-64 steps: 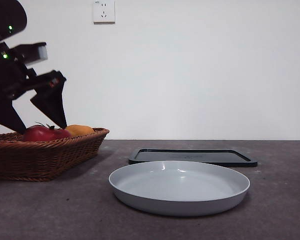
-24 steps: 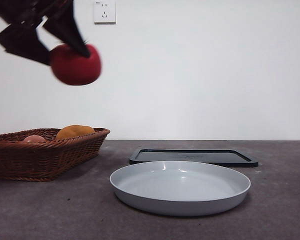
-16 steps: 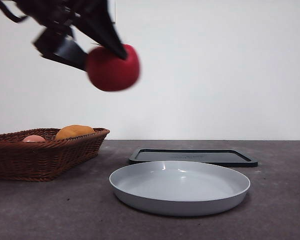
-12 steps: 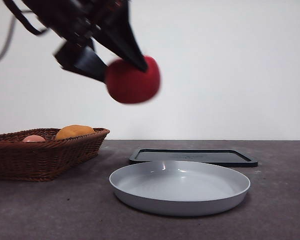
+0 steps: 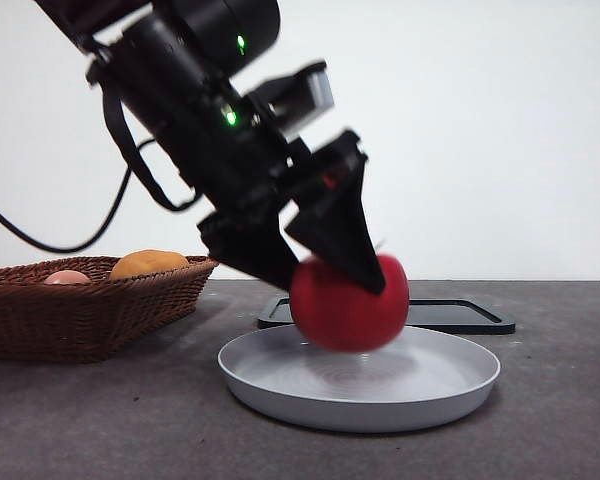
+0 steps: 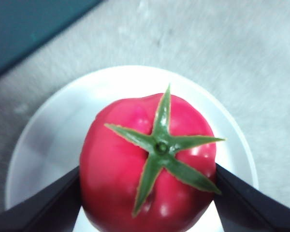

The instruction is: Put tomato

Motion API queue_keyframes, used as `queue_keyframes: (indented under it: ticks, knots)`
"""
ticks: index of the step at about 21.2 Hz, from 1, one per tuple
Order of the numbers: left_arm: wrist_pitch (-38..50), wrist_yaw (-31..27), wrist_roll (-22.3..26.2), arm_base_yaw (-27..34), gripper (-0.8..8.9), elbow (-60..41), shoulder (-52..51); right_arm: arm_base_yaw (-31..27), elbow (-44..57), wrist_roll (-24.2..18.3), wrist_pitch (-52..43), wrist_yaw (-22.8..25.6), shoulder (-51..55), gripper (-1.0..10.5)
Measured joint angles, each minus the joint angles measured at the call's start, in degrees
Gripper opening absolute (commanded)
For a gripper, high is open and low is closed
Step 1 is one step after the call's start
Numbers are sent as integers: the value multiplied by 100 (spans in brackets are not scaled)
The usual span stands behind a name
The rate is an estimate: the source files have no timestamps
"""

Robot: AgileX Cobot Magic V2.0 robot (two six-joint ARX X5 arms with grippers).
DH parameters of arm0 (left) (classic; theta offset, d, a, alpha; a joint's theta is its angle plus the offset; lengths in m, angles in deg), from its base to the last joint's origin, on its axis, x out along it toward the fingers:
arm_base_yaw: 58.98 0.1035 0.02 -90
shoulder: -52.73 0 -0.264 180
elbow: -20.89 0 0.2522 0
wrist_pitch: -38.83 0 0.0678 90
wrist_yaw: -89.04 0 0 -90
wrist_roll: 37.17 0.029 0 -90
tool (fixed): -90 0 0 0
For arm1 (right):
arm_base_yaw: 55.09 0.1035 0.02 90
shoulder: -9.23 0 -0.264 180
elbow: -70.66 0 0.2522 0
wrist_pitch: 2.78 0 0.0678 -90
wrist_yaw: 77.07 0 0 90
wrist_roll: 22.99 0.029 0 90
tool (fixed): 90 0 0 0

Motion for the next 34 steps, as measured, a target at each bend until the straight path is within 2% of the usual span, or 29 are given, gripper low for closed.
queue_keyframes:
  ticks: [7, 11, 18, 24, 34]
  knots:
    - [114, -22, 22, -37, 357, 0, 260, 0, 0, -2, 0, 0, 0, 483]
    - [92, -22, 20, -44, 506, 0, 260, 0, 0, 0, 0, 0, 0, 483]
    - [68, -26, -122, -42, 506, 0, 170, 0, 0, -2, 0, 0, 0, 483]
    - [-219, -227, -184, 267, 505, 0, -890, 0, 0, 0, 0, 0, 0, 483]
    - [-2424, -278, -195, 1471, 504, 0, -3539, 0, 0, -2, -50, 13, 0, 483]
